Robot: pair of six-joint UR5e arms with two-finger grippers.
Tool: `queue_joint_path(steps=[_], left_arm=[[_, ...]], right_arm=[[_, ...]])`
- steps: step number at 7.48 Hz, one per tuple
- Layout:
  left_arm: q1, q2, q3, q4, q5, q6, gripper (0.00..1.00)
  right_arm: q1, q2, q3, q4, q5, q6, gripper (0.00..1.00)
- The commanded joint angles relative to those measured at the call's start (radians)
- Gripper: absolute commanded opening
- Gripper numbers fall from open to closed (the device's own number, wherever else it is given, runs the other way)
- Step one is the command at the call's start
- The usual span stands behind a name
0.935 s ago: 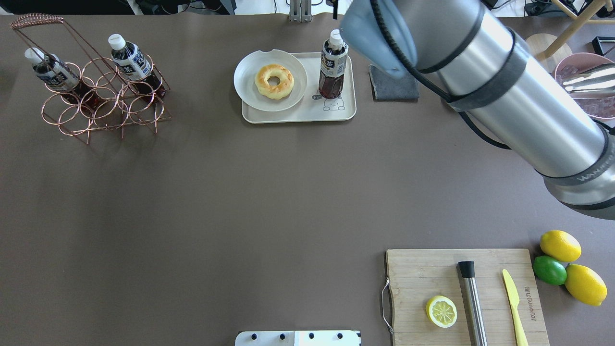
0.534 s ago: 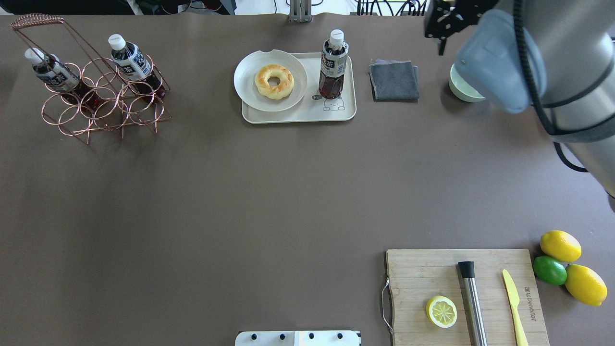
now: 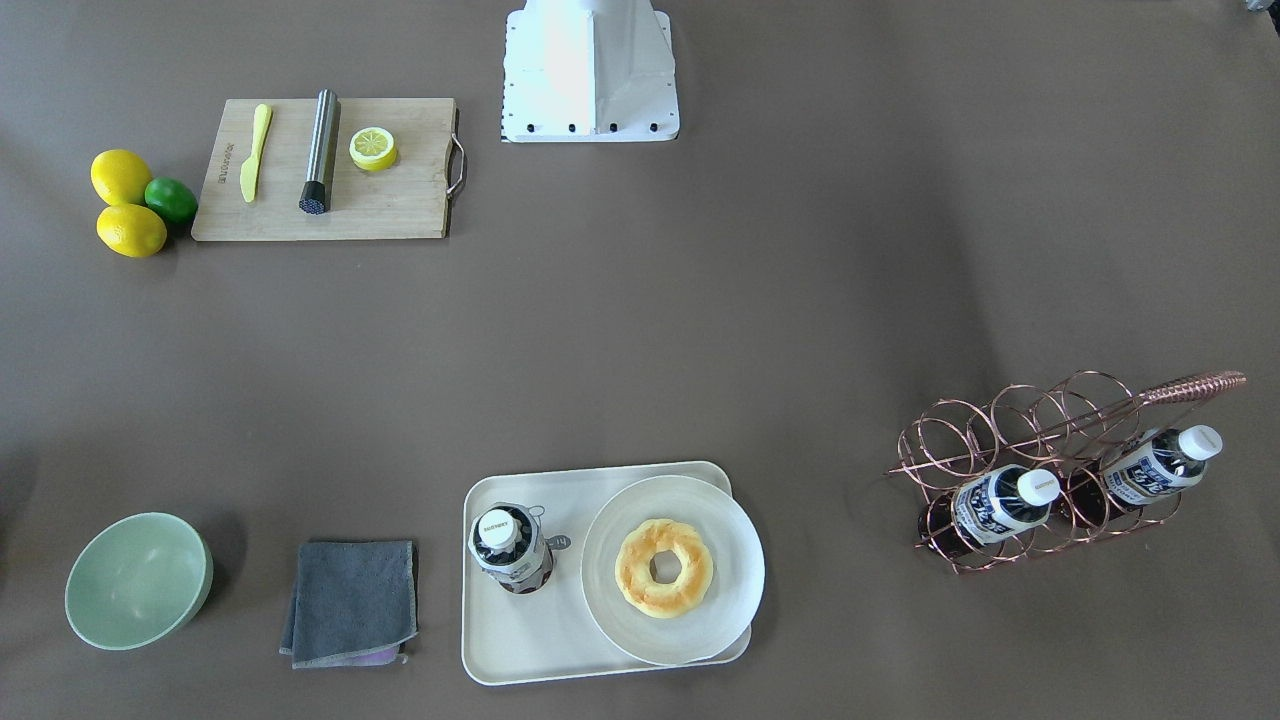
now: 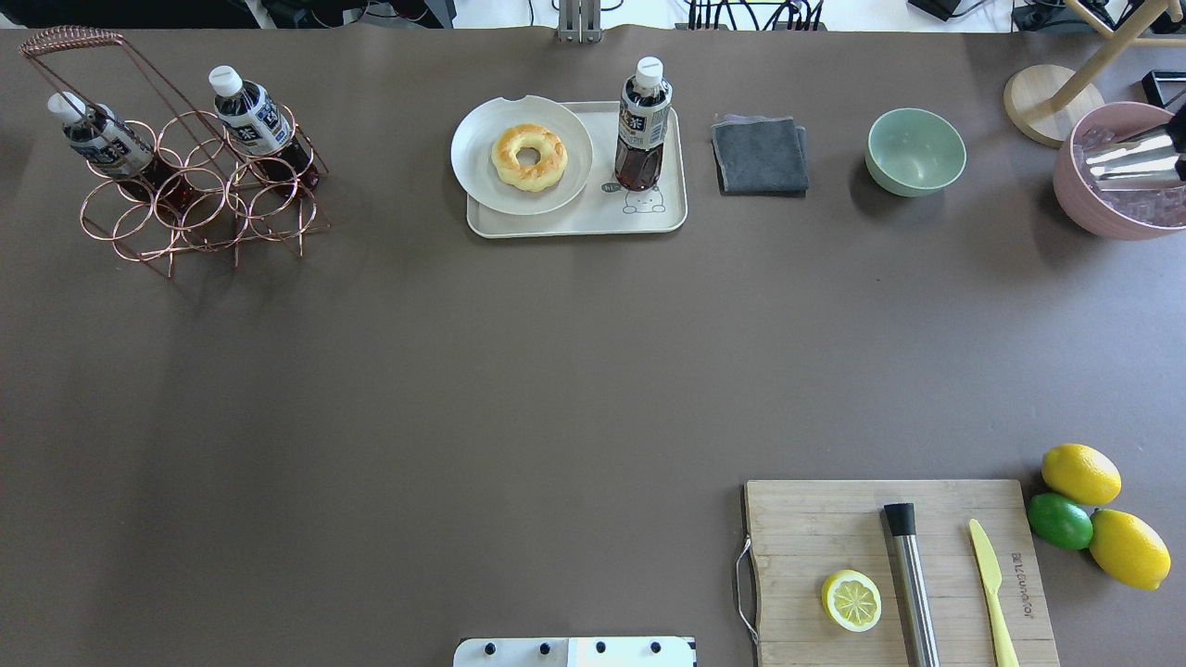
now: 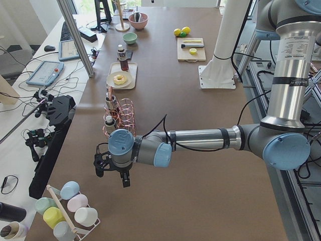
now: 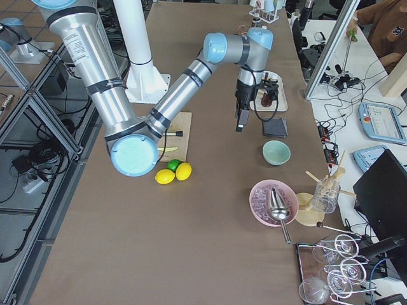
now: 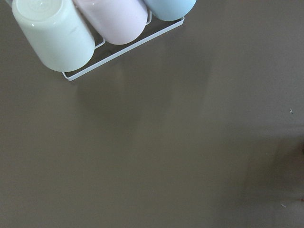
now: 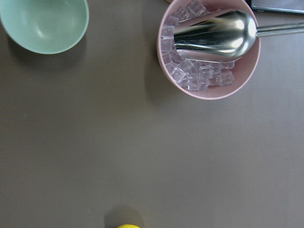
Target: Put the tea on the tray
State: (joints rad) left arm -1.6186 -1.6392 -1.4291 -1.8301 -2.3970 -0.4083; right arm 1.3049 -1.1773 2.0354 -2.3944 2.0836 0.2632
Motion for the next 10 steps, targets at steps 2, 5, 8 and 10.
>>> queue_joint_path(steps=[2, 5, 8, 10], left_arm=[[0.000, 0.025, -0.010, 0.000, -0.055, 0.003, 0.97], [0.005, 0.010, -0.010, 0.000, -0.057, 0.003, 0.97], [0.009, 0.004, -0.008, 0.000, -0.054, 0.003, 0.97], [0.009, 0.005, -0.007, 0.000, -0.053, 0.003, 0.97]], right_arm=[[0.221, -0.341, -0.228, 0.578, 0.139, -0.107, 1.00], [0.283, -0.349, -0.397, 0.675, 0.245, -0.254, 1.00], [0.301, -0.351, -0.397, 0.678, 0.245, -0.254, 1.00], [0.301, -0.343, -0.399, 0.678, 0.247, -0.251, 1.00]])
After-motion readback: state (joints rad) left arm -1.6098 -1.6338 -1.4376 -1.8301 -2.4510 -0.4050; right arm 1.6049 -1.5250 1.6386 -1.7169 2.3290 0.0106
